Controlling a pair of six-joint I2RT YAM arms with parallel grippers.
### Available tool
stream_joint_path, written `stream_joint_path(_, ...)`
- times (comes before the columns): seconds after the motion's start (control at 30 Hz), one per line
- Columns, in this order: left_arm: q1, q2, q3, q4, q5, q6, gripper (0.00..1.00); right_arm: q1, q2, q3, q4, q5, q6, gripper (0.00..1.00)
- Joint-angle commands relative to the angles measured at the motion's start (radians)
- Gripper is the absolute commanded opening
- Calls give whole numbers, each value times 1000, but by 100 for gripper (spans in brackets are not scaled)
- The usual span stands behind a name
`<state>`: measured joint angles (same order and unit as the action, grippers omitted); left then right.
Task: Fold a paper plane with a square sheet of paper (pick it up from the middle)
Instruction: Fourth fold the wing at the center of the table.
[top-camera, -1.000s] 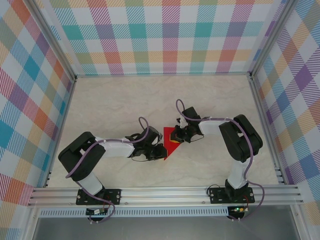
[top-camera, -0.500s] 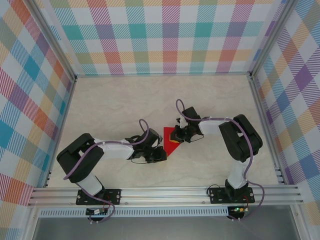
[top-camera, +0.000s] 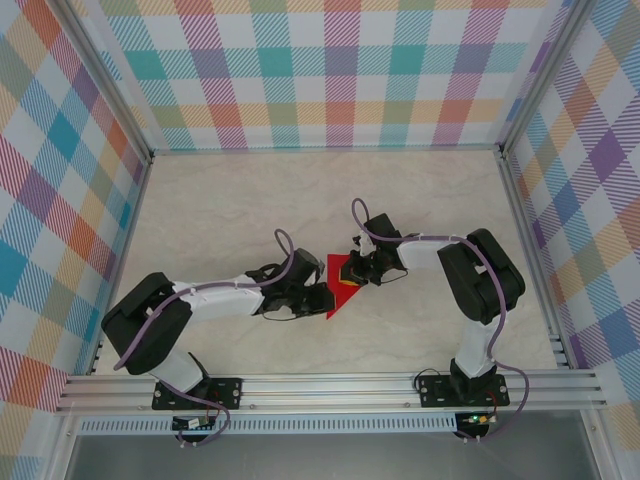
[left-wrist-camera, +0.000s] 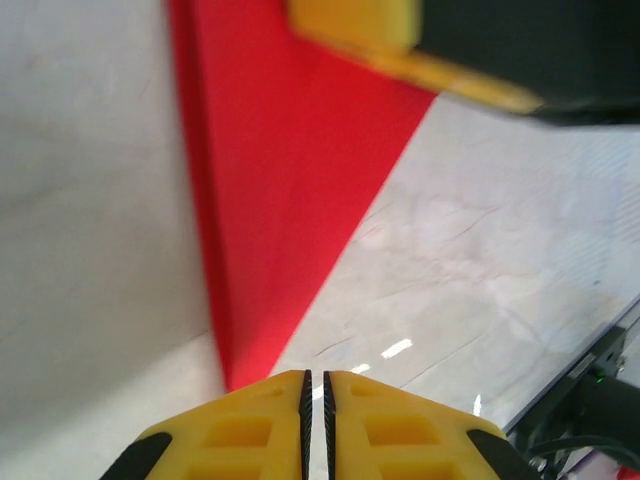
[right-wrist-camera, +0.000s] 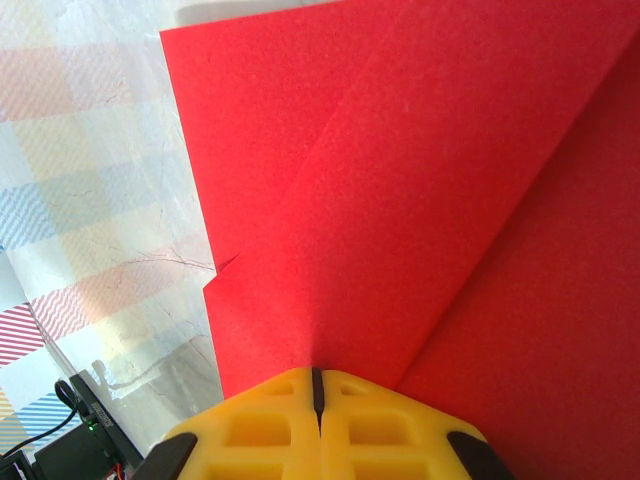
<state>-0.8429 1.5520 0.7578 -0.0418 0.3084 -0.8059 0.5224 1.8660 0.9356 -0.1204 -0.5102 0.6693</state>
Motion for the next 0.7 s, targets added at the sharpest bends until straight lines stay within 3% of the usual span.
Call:
stream_joint_path(0.0,12,29,58,-27,-38,28,14,5,101,-46,-98,170,-7,5)
stream_joint_path(0.3,43,201,155,-22,-32,66,10,6,99,-45,-104,171,-8,5)
stream_joint_path(0.67,47,232,72,41,14,33,9,5,104,-39,-120,183,-7,4)
